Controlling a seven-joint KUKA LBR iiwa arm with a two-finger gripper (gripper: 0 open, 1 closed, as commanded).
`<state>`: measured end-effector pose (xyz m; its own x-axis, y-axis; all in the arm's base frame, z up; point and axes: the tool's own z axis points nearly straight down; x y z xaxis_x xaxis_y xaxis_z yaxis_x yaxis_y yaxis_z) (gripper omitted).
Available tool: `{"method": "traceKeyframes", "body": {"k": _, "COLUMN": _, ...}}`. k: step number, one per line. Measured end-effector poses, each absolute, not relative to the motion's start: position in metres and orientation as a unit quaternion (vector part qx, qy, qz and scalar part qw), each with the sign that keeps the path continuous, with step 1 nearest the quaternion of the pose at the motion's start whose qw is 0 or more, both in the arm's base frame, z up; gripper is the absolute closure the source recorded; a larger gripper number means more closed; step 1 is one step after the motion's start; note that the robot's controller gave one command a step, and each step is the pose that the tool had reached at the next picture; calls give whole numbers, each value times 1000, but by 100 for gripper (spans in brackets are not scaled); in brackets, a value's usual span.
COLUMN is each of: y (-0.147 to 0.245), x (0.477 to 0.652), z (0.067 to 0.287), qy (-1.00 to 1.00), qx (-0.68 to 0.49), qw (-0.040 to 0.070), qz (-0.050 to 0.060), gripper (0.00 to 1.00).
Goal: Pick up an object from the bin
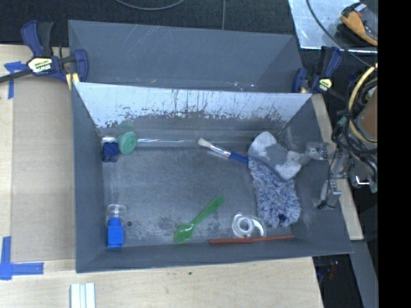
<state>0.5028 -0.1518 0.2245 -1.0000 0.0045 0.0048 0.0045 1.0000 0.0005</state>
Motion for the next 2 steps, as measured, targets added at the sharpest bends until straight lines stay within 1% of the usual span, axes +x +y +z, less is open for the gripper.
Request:
{"method": "traceKeyframes", "body": {"k": 1, "y": -151, "x": 505, "z": 229, "qy": -1000, "qx": 0, "qw": -2, "qz": 1, "gripper": 0}}
{"method": "traceKeyframes", "body": {"k": 2, "y": -158, "x": 495, "z": 67, "qy": -997, "qx": -78, "qw": -1, "qz": 0, "gripper": 0}}
